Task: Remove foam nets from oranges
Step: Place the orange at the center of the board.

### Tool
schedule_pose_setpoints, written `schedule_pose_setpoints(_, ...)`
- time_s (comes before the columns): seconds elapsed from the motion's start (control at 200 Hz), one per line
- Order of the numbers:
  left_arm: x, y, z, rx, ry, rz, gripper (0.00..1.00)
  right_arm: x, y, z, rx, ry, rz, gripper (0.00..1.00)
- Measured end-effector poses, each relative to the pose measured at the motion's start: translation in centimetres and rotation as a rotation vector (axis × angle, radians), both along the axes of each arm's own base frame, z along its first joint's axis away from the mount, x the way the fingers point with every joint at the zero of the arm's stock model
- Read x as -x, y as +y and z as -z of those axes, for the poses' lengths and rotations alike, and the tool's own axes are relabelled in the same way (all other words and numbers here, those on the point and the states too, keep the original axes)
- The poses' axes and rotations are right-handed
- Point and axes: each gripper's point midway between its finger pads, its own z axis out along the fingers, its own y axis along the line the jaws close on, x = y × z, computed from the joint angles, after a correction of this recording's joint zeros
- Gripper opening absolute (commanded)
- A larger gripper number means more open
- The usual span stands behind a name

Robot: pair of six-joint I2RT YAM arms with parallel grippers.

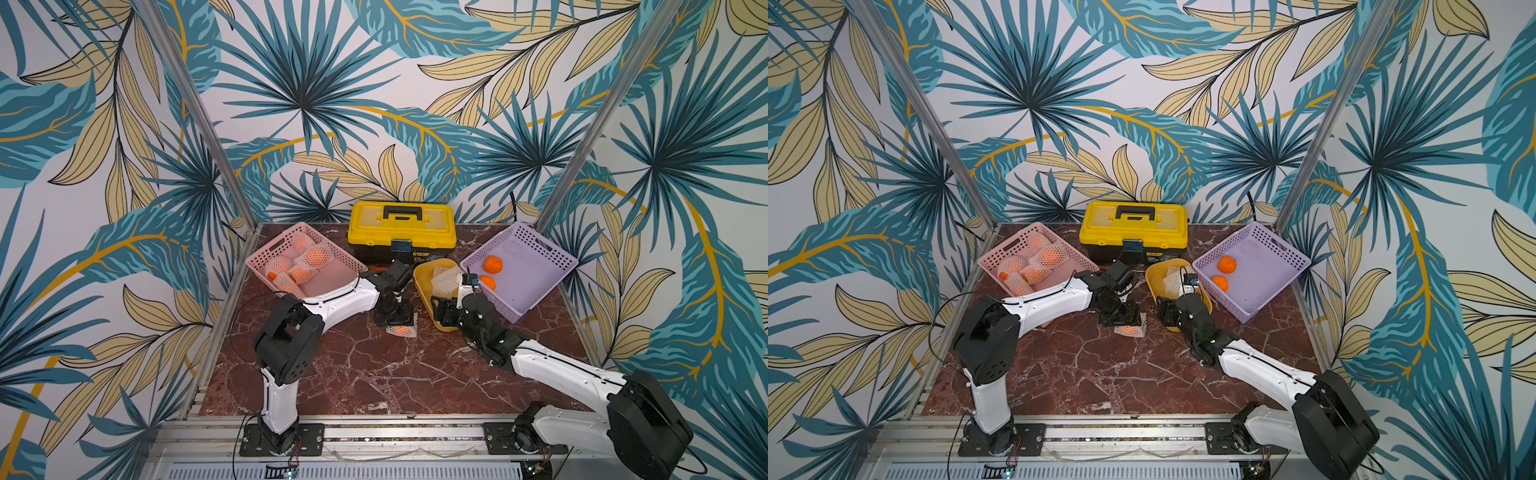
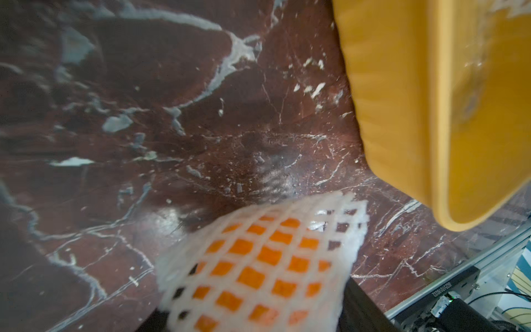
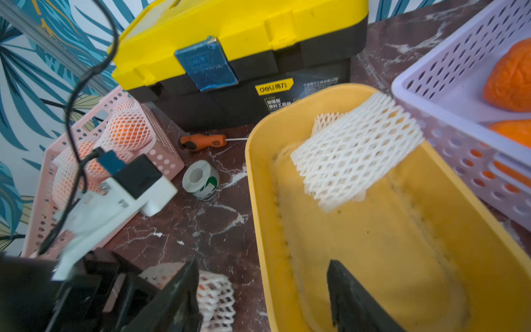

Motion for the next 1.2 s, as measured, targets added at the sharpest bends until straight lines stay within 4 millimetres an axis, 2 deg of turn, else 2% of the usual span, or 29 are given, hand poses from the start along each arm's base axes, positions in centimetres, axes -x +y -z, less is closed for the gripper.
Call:
schedule_pose_setpoints(0.11,0.4,-0.5,1.5,0.004,0.032,0.016,0.73,1.2,1.0,1.4,-0.017,0.051,-0.078,0.72)
schedule_pose_setpoints(0.301,1.1,-0.5,2.4,0.014,0.049,0.033,0.78,3.2,3.2,3.0,-0.06,0.129,-0.23,0.7)
schedule_pose_setpoints(0.421,1.0,-0.7,2.2,0.027,0.041,0.042,0.89,4.2,4.2,3.7,-0.079,0.165,-0.306,0.69)
schedule_pose_setpoints(0.561,0.9,-0.4,1.9,0.025,0.035,0.036,1.0,4.7,4.2,4.3,-0.087,0.183,-0.328,0.69)
schedule_pose_setpoints(0.701,0.6,0.1,1.2,0.034,0.03,0.018,1.0,5.9,4.6,5.2,-0.106,0.217,-0.367,0.68)
schedule_pose_setpoints(0.862,-0.1,0.9,-0.5,0.074,0.018,-0.016,1.0,6.9,5.6,5.8,-0.153,0.25,-0.429,0.65)
schedule_pose_setpoints(1.087,-1.3,2.2,-1.6,0.106,0.013,-0.07,0.99,7.3,6.8,8.2,-0.172,0.334,-0.473,0.63)
schedule_pose_setpoints(1.197,-1.4,2.3,-1.7,0.114,0.02,-0.08,1.0,7.2,7.0,9.3,-0.183,0.372,-0.449,0.67)
